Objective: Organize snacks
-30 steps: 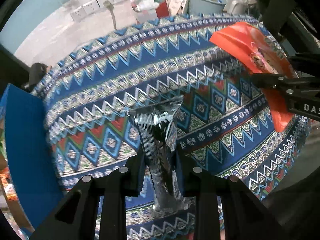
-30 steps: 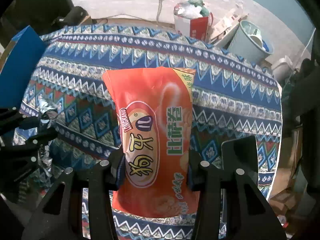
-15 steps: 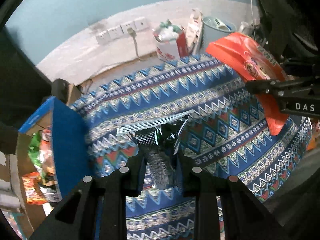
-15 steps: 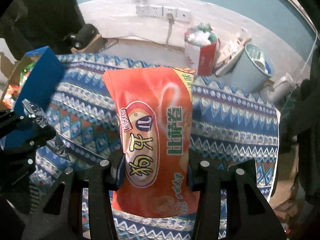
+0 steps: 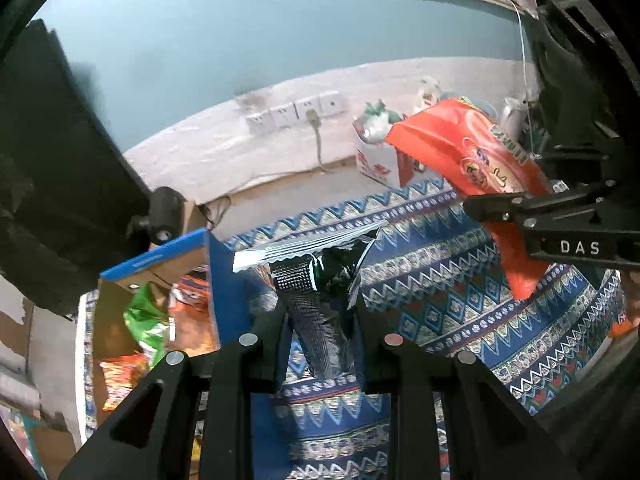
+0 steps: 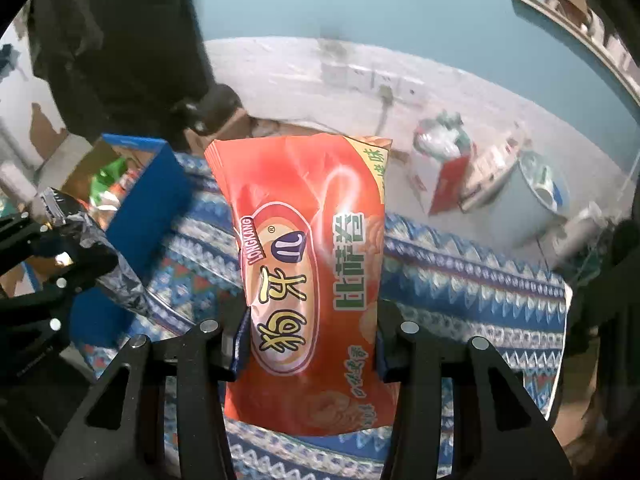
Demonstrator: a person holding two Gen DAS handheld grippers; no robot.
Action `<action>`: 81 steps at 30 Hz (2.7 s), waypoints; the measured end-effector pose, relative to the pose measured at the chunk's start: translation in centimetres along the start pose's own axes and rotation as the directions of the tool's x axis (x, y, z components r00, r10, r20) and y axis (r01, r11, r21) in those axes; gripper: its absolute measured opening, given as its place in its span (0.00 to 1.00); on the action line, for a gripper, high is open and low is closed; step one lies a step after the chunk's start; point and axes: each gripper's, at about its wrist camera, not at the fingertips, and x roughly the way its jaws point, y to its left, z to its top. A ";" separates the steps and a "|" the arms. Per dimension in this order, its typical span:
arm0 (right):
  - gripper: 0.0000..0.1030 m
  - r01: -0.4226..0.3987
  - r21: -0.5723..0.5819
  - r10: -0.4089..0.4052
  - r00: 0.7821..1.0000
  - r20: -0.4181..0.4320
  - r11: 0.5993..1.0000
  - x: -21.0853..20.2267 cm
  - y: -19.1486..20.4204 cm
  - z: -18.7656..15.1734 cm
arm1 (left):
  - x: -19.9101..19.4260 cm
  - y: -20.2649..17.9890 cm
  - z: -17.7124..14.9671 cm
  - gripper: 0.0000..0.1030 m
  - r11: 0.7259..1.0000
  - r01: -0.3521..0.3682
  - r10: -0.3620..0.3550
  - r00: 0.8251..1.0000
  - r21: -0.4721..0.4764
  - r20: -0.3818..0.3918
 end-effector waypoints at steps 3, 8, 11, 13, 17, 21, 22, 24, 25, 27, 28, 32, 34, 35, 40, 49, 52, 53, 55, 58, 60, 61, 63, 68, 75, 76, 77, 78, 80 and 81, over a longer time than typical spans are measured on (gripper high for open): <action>0.44 -0.024 -0.022 0.024 1.000 0.015 0.999 -0.4 1.7 0.9 | -0.9 1.3 0.1 0.25 1.000 -0.004 0.004 1.000 -0.017 0.022; 0.44 -0.060 -0.053 0.062 0.997 0.040 0.997 -0.8 3.9 2.4 | -2.6 3.3 0.1 0.25 0.999 -0.007 0.009 0.998 -0.038 0.062; 0.44 -0.073 -0.069 0.077 0.996 0.055 0.995 -1.0 5.3 3.4 | -3.4 4.7 0.0 0.25 0.998 -0.011 0.017 0.997 -0.063 0.080; 0.44 -0.083 -0.079 0.087 0.995 0.058 0.993 -0.8 6.2 3.9 | -4.0 6.1 -0.1 0.25 0.996 -0.012 0.020 0.996 -0.089 0.090; 0.44 -0.101 -0.097 0.107 0.993 0.055 0.990 -0.4 8.0 5.0 | -4.6 8.8 -0.5 0.25 0.990 -0.025 0.038 0.995 -0.137 0.097; 0.44 -0.118 -0.107 0.124 0.991 0.049 0.987 0.3 9.8 5.9 | -5.2 11.6 -1.3 0.25 0.981 -0.030 0.049 0.994 -0.191 0.098; 0.44 -0.122 -0.110 0.128 0.991 0.048 0.986 0.5 10.3 6.1 | -5.3 12.2 -1.5 0.25 0.979 -0.033 0.055 0.993 -0.202 0.100; 0.44 -0.131 -0.117 0.137 0.989 0.046 0.985 0.8 11.1 6.6 | -5.5 13.4 -2.0 0.25 0.974 -0.046 0.069 0.993 -0.221 0.097; 0.44 -0.135 -0.120 0.142 0.989 0.045 0.984 1.0 11.6 6.8 | -5.6 14.0 -2.2 0.25 0.971 -0.050 0.073 0.993 -0.233 0.094; 0.44 -0.144 -0.128 0.150 0.988 0.042 0.981 1.3 12.6 7.3 | -5.6 15.4 -2.7 0.25 0.964 -0.051 0.075 0.994 -0.259 0.082; 0.44 -0.149 -0.134 0.156 0.987 0.039 0.980 1.6 13.2 7.6 | -5.6 15.9 -2.9 0.25 0.962 -0.049 0.072 0.994 -0.270 0.078; 0.44 -0.163 -0.160 0.170 0.985 0.028 0.974 2.6 15.3 8.6 | -5.8 17.9 -4.1 0.25 0.950 -0.054 0.077 0.995 -0.307 0.063; 0.44 -0.174 -0.169 0.180 0.984 0.021 0.970 3.0 16.4 9.0 | -5.7 18.7 -4.6 0.25 0.948 -0.066 0.087 0.995 -0.312 0.053; 0.44 -0.178 -0.173 0.184 0.983 0.017 0.969 3.2 16.9 9.2 | -5.6 19.0 -4.9 0.25 0.946 -0.071 0.091 0.995 -0.318 0.047; 0.44 -0.202 -0.188 0.204 0.979 -0.008 0.961 4.5 19.5 9.7 | -4.8 20.8 -6.2 0.25 0.935 -0.090 0.101 0.995 -0.344 0.014; 0.44 -0.231 -0.203 0.222 0.973 -0.063 0.952 7.4 22.4 10.1 | -1.3 23.4 -8.1 0.25 0.918 -0.116 0.092 0.993 -0.379 -0.080; 0.44 -0.239 -0.202 0.226 0.970 -0.087 0.950 8.6 23.1 10.2 | 0.4 24.0 -8.6 0.25 0.913 -0.118 0.074 0.989 -0.391 -0.126; 0.44 -0.242 -0.199 0.227 0.969 -0.096 0.950 9.0 23.3 10.2 | 0.9 24.1 -8.7 0.25 0.910 -0.117 0.066 0.988 -0.397 -0.140; 0.44 -0.247 -0.195 0.229 0.967 -0.110 0.949 9.7 23.6 10.1 | 2.1 24.5 -9.0 0.25 0.903 -0.113 0.044 0.984 -0.413 -0.173; 0.44 -0.254 -0.190 0.232 0.964 -0.130 0.948 10.7 24.2 10.2 | 3.2 25.0 -9.3 0.26 0.890 -0.119 0.026 0.977 -0.440 -0.212; 0.46 -0.270 -0.181 0.246 0.958 -0.144 0.946 11.3 24.4 10.1 | 3.6 25.4 -9.6 0.35 0.880 -0.144 0.038 0.971 -0.453 -0.235; 0.47 -0.280 -0.176 0.256 0.955 -0.147 0.944 11.6 24.5 10.1 | 3.5 25.5 -9.6 0.39 0.877 -0.157 0.052 0.971 -0.453 -0.235; 0.48 -0.292 -0.170 0.269 0.952 -0.145 0.941 11.7 24.8 10.2 | 3.1 25.6 -9.5 0.60 0.873 -0.178 0.078 0.970 -0.453 -0.230; 0.64 -0.292 -0.169 0.275 0.954 -0.115 0.941 11.2 24.8 10.5 | 1.7 25.9 -9.1 0.72 0.869 -0.208 0.127 0.971 -0.450 -0.203; 0.73 -0.263 -0.169 0.254 0.965 -0.072 0.950 9.2 23.8 10.5 | 0.5 24.8 -8.6 0.78 0.888 -0.211 0.141 0.971 -0.409 -0.193; 0.75 -0.254 -0.169 0.247 0.967 -0.062 0.952 8.8 23.6 10.4 | 0.2 24.6 -8.5 0.78 0.892 -0.212 0.147 0.971 -0.400 -0.189; 0.75 -0.243 -0.171 0.238 0.970 -0.051 0.955 8.2 23.4 10.2 | 0.0 24.4 -8.4 0.79 0.894 -0.212 0.148 0.972 -0.396 -0.185; 0.75 -0.234 -0.174 0.230 0.972 -0.043 0.957 7.9 23.2 10.1 | -0.2 24.3 -8.3 0.79 0.895 -0.209 0.147 0.972 -0.393 -0.182; 0.76 -0.209 -0.181 0.207 0.978 -0.025 0.961 7.0 22.7 9.8 | -0.7 23.9 -8.0 0.79 0.900 -0.197 0.139 0.975 -0.390 -0.172; 0.76 -0.196 -0.182 0.196 0.980 -0.018 0.964 6.7 22.5 9.5 | -1.0 23.8 -7.8 0.79 0.901 -0.193 0.138 0.977 -0.389 -0.165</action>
